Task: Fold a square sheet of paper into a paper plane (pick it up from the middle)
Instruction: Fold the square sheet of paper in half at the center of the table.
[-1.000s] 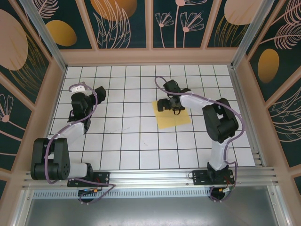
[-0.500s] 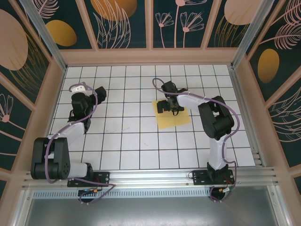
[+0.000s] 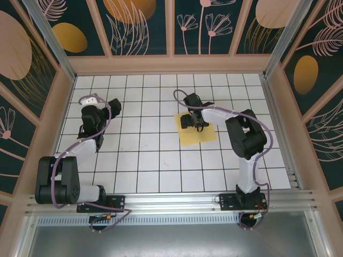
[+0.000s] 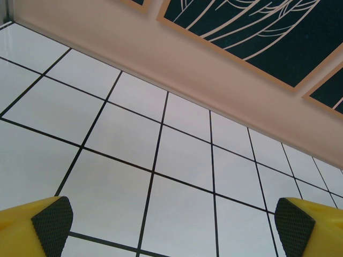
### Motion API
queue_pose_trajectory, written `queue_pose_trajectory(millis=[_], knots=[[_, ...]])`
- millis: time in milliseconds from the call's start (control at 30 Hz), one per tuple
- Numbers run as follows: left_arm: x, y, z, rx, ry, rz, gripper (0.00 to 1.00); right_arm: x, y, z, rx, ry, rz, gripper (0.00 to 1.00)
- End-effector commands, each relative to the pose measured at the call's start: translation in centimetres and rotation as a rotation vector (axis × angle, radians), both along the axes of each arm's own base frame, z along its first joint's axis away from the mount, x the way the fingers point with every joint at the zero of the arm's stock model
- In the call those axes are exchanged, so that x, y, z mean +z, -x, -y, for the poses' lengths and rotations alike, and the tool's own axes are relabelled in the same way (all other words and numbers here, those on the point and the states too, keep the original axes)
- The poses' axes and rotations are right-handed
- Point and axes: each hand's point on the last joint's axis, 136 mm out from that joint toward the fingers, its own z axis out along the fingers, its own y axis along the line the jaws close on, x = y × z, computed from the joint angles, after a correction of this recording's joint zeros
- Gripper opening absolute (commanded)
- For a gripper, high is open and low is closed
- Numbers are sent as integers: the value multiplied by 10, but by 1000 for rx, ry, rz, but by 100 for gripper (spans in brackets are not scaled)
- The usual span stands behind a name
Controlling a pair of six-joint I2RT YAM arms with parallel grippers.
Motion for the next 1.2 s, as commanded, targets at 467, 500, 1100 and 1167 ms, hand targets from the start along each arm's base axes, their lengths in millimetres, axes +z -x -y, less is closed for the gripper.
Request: queue_pose_trajectory(millis=[467,500,1100,1167], knots=[[-5,1,24,-126,100,-35,93,56,8,-76,32,-543,-23,27],[-7,1,28,-141,124,-47,90,66,9,-84,45,-613,-21,26],[-51,10,135,-380,278,-183,68,56,6,-48,-40,-904,-127,24],[-54,9,145,-397,278,-195,68,52,3,-39,-58,-891,-123,24]])
